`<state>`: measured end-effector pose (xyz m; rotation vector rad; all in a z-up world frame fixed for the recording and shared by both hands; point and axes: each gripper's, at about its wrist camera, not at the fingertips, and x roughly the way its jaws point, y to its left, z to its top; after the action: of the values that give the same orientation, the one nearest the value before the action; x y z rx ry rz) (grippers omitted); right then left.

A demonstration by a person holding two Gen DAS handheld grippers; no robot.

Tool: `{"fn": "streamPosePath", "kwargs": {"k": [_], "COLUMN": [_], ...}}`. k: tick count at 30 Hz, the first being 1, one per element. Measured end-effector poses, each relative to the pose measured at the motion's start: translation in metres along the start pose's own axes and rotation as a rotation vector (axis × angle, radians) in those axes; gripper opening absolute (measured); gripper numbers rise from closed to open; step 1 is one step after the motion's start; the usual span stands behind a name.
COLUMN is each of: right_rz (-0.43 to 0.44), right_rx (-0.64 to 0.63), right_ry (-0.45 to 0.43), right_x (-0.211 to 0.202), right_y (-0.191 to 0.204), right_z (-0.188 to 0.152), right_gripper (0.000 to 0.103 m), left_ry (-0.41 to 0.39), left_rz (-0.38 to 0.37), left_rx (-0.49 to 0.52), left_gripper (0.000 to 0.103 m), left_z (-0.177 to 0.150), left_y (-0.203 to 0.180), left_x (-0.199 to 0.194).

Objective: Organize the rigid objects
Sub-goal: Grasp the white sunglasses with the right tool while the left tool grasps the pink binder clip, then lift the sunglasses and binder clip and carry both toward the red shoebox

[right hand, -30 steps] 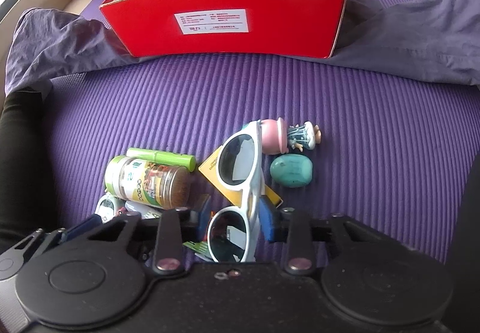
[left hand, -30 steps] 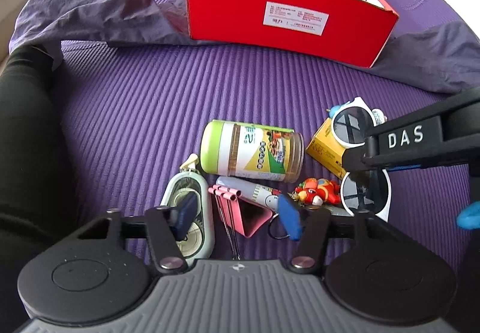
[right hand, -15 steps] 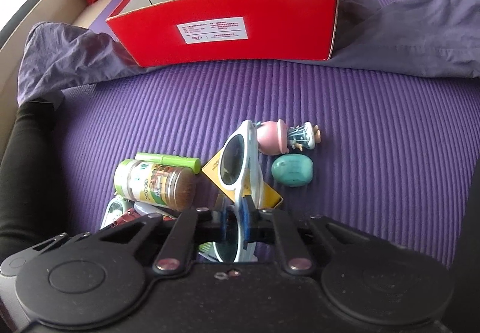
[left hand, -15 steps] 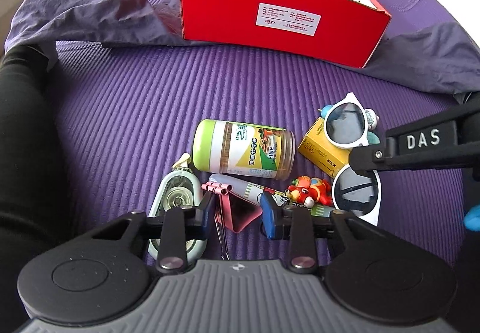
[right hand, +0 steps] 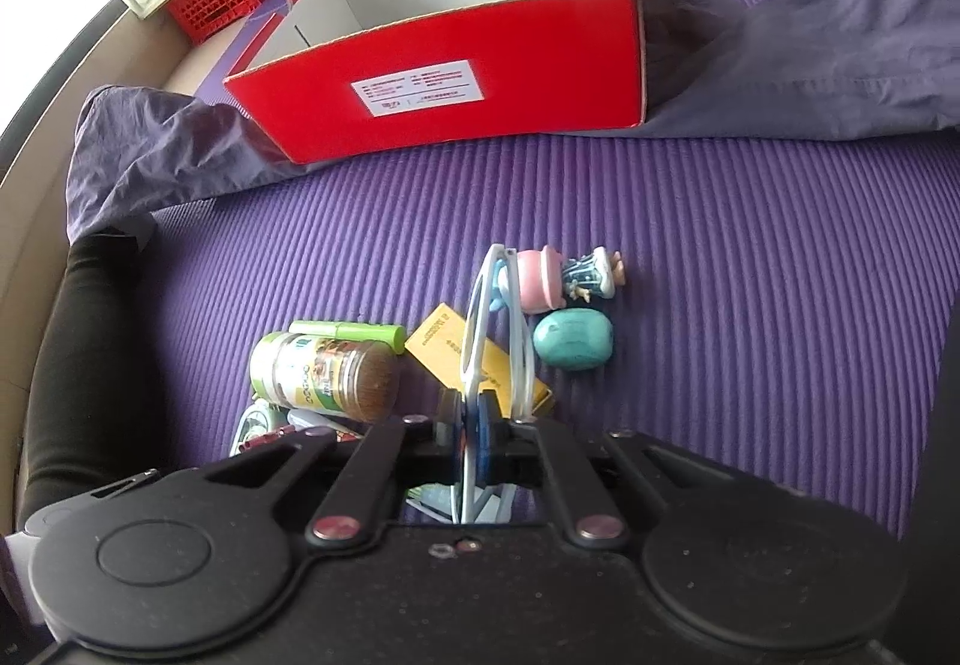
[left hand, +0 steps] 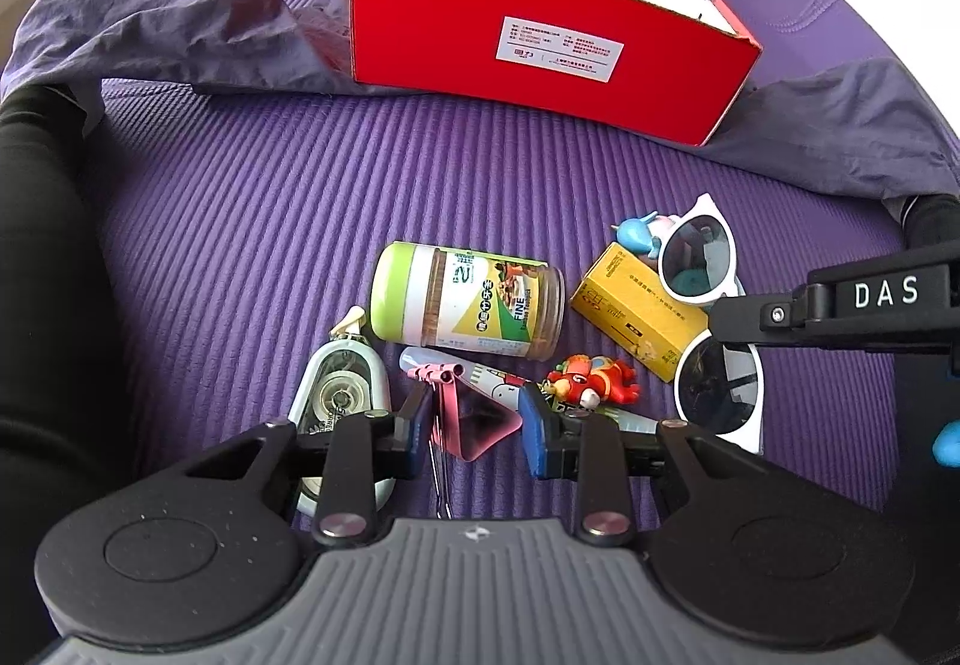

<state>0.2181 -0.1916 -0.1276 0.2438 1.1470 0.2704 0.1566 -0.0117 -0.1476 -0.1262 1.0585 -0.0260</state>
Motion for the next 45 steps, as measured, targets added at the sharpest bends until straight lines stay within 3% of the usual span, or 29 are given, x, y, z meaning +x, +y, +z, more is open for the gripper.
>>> {"fn": "streamPosePath", "kwargs": {"k": [13, 34, 45], "right_rz": [0.034, 0.052, 0.057], "right_rx": [0.022, -0.002, 0.001], "right_ry": [-0.050, -0.194, -0.185], "right_x": [-0.030, -0.074, -0.069], "right_y": [-0.010, -0.005, -0.003], "right_z": [0.010, 0.066, 0.066], "right_gripper": [0.005, 0.005, 0.005], "left_ry": [-0.025, -0.105, -0.113], "left_rz": [-0.045, -0.173, -0.171], "left_rx": [-0.039, -0.096, -0.073], "left_gripper": [0.030, 0.028, 0.028], "left_z": [0.015, 0.106, 0.110], "left_y": [0.007, 0.026, 0.024], "left_x": [-0.024, -0.077, -0.080]}}
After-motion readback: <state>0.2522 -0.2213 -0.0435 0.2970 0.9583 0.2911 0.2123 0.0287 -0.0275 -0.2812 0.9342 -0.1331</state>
